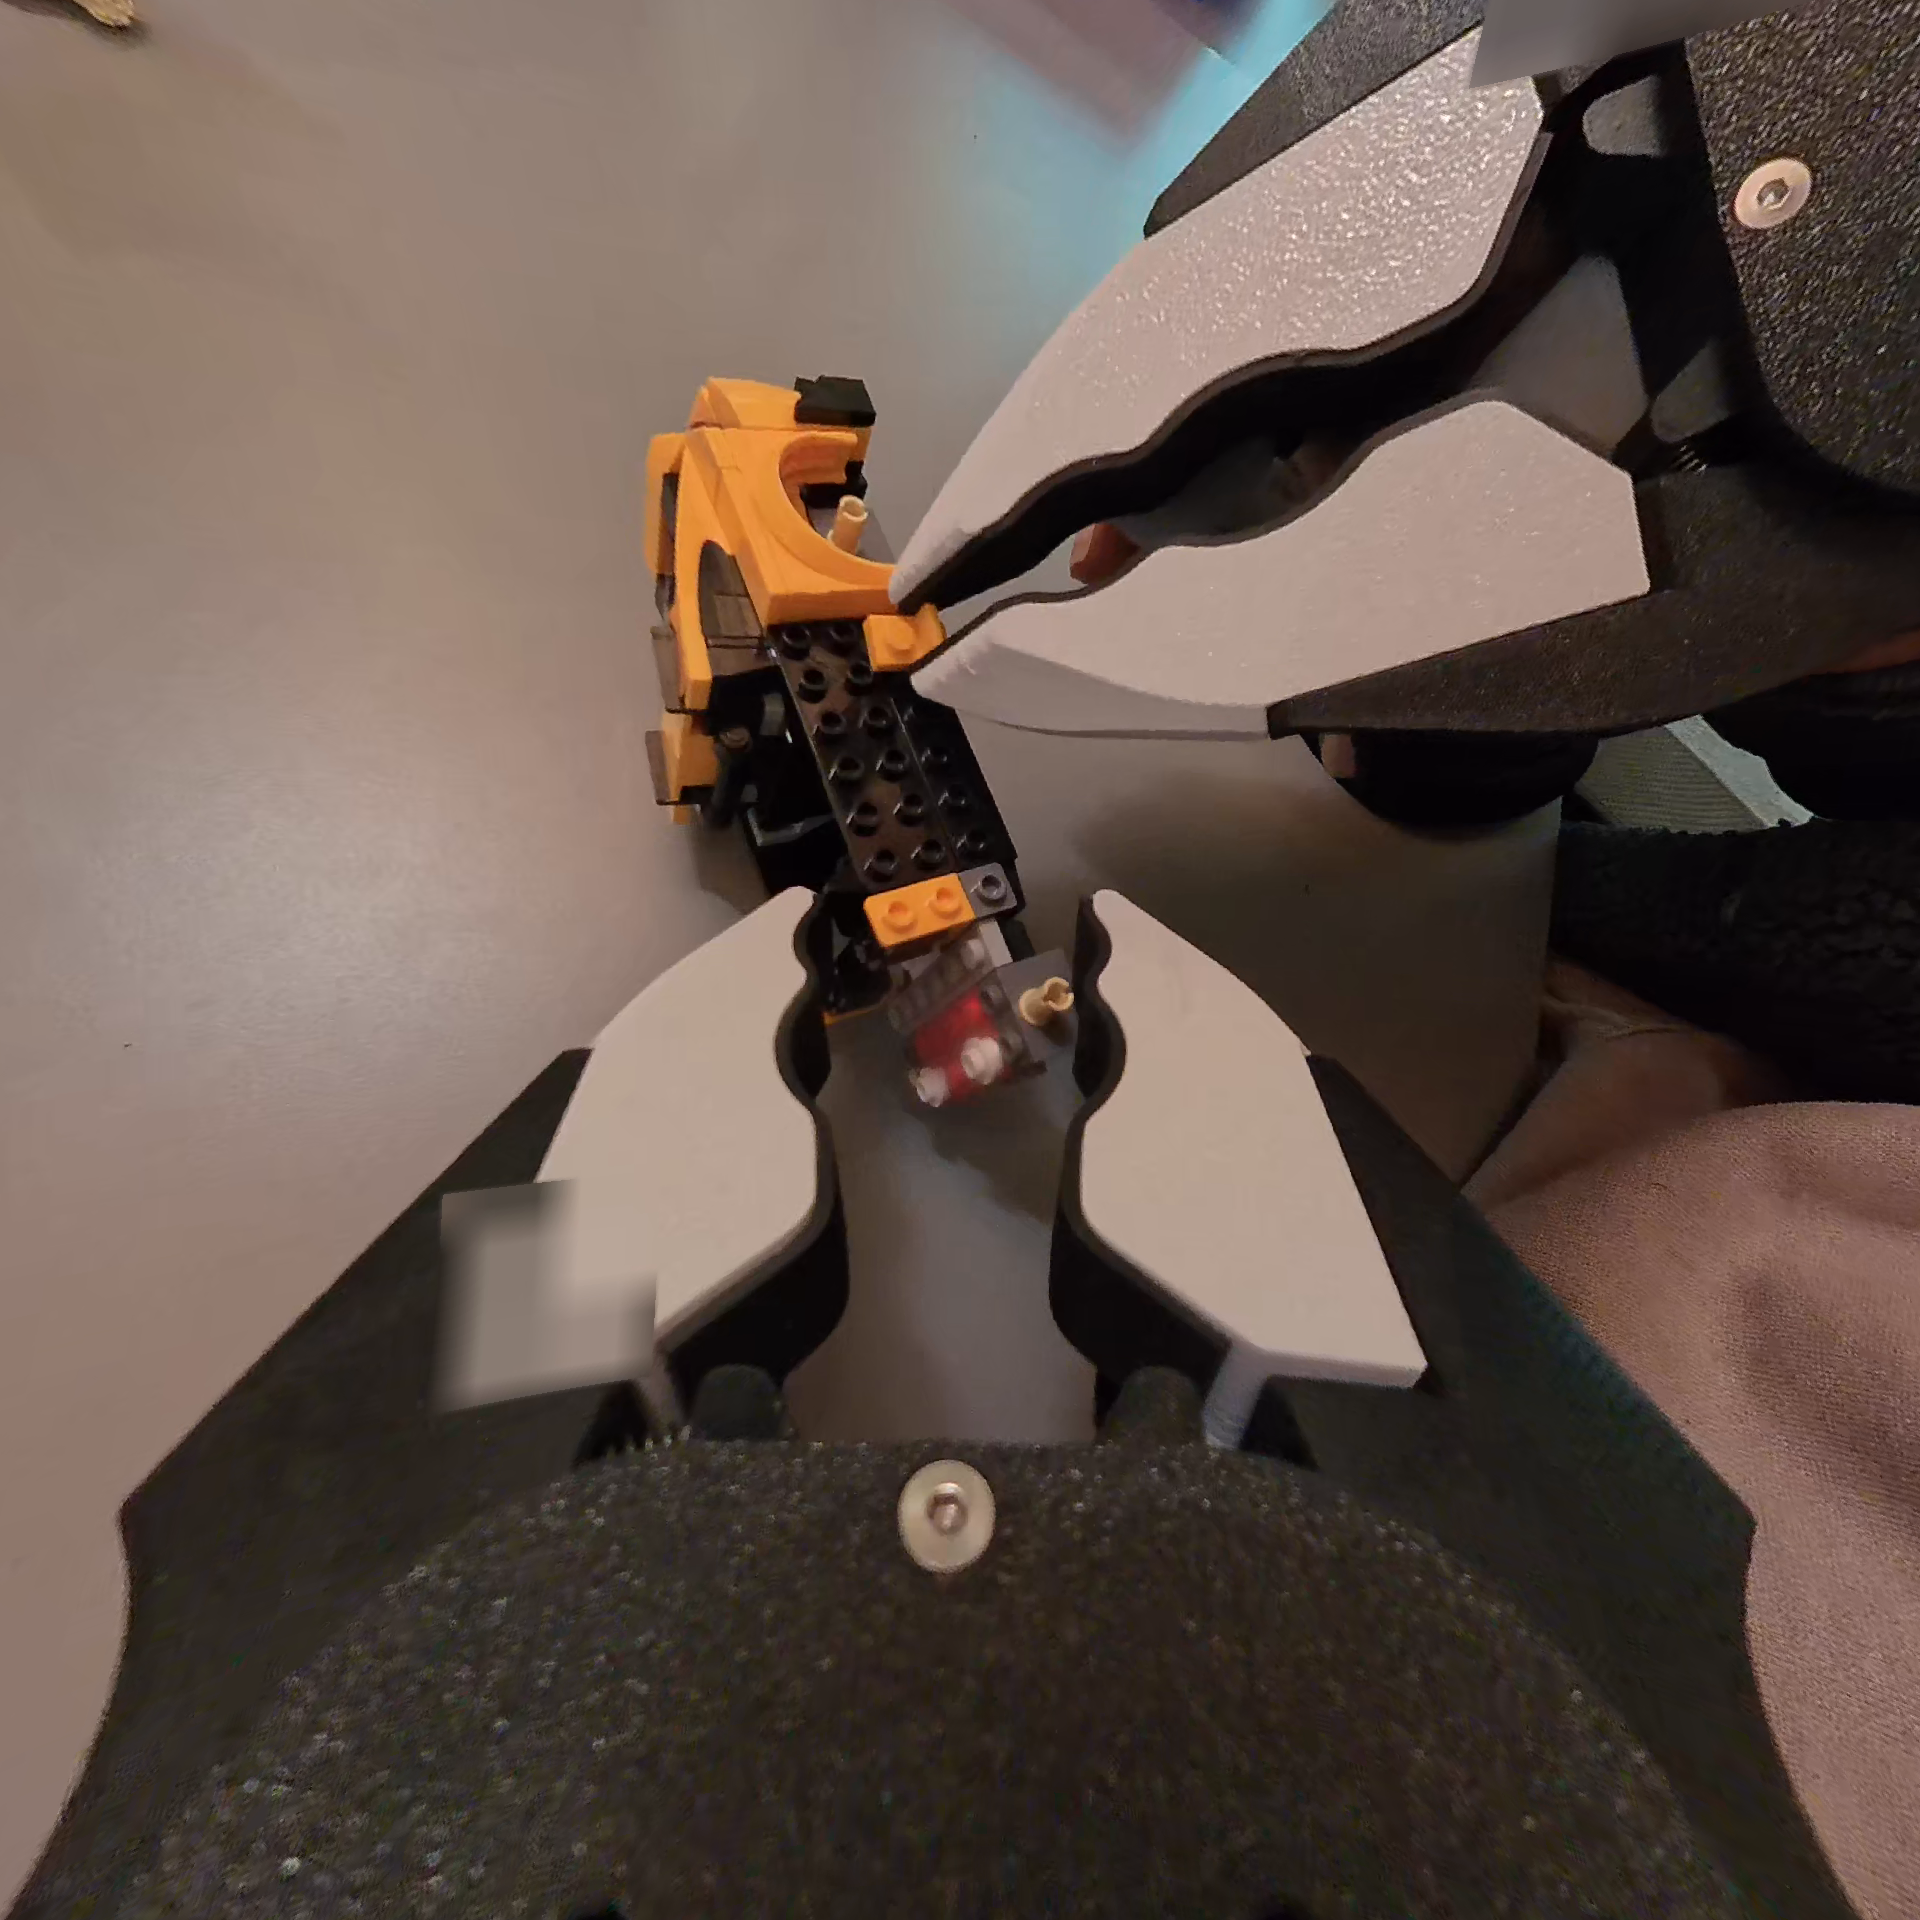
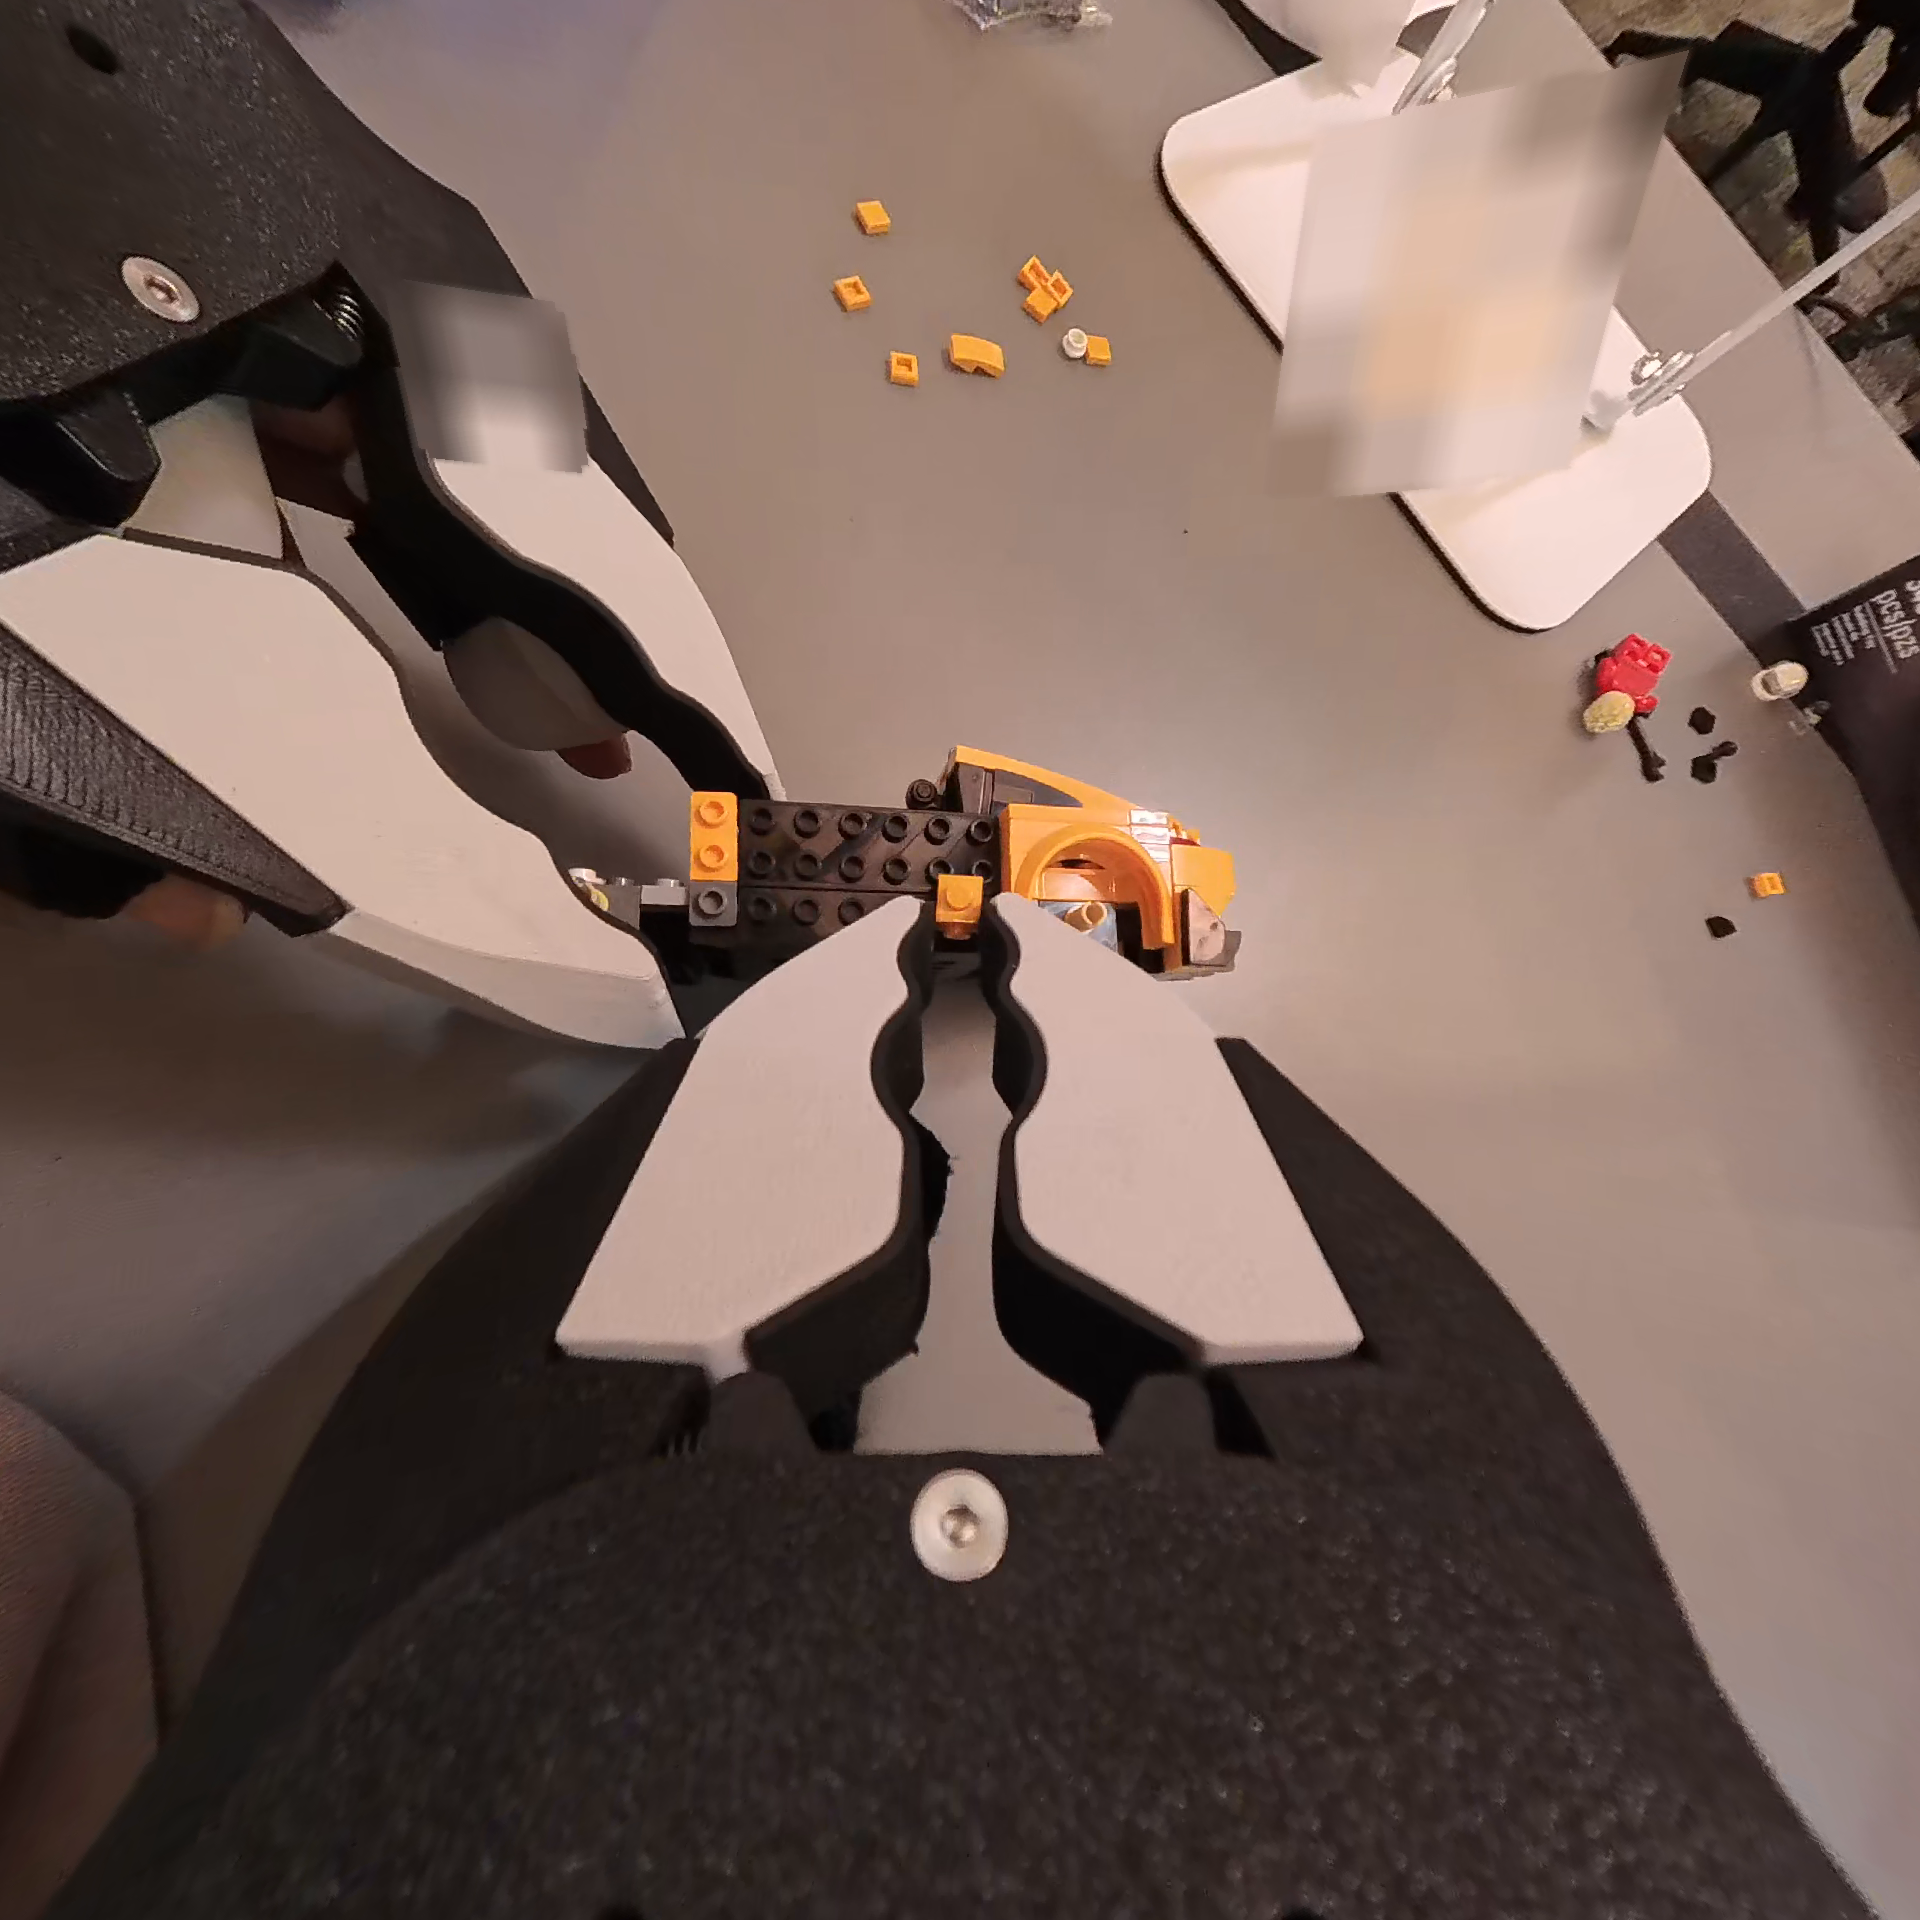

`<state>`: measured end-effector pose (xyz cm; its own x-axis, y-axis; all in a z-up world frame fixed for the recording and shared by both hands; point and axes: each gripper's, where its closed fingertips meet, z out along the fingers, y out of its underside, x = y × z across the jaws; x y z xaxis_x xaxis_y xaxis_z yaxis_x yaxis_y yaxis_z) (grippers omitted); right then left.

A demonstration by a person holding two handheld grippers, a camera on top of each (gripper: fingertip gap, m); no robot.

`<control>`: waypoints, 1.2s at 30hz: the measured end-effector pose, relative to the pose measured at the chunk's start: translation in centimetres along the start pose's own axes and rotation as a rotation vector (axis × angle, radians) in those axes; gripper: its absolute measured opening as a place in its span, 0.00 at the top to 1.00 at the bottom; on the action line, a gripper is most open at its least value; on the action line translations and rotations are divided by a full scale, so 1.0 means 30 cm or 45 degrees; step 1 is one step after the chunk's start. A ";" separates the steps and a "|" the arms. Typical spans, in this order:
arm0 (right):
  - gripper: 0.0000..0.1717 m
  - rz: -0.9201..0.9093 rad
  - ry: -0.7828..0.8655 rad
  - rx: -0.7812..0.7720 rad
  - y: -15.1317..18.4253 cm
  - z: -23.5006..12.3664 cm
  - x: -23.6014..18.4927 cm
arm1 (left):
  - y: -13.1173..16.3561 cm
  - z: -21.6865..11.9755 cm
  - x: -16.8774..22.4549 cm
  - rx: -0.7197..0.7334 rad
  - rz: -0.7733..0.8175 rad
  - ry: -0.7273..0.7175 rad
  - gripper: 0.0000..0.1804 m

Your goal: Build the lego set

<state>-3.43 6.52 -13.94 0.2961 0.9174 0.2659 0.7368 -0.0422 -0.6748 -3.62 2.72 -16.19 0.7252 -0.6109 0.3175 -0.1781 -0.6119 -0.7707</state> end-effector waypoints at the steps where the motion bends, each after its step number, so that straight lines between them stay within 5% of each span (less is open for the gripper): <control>1: 0.95 -0.003 0.001 -0.002 0.000 0.000 0.000 | 0.000 0.000 0.000 0.000 0.000 0.001 0.75; 36: 0.97 -0.288 -0.149 -0.174 -0.003 0.003 0.008 | -0.002 0.001 -0.002 0.013 0.005 0.009 0.76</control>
<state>-3.49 6.78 -13.87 0.0485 0.9487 0.3126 0.8536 0.1231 -0.5061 -3.63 2.81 -16.19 0.7199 -0.6169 0.3181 -0.1744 -0.6044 -0.7773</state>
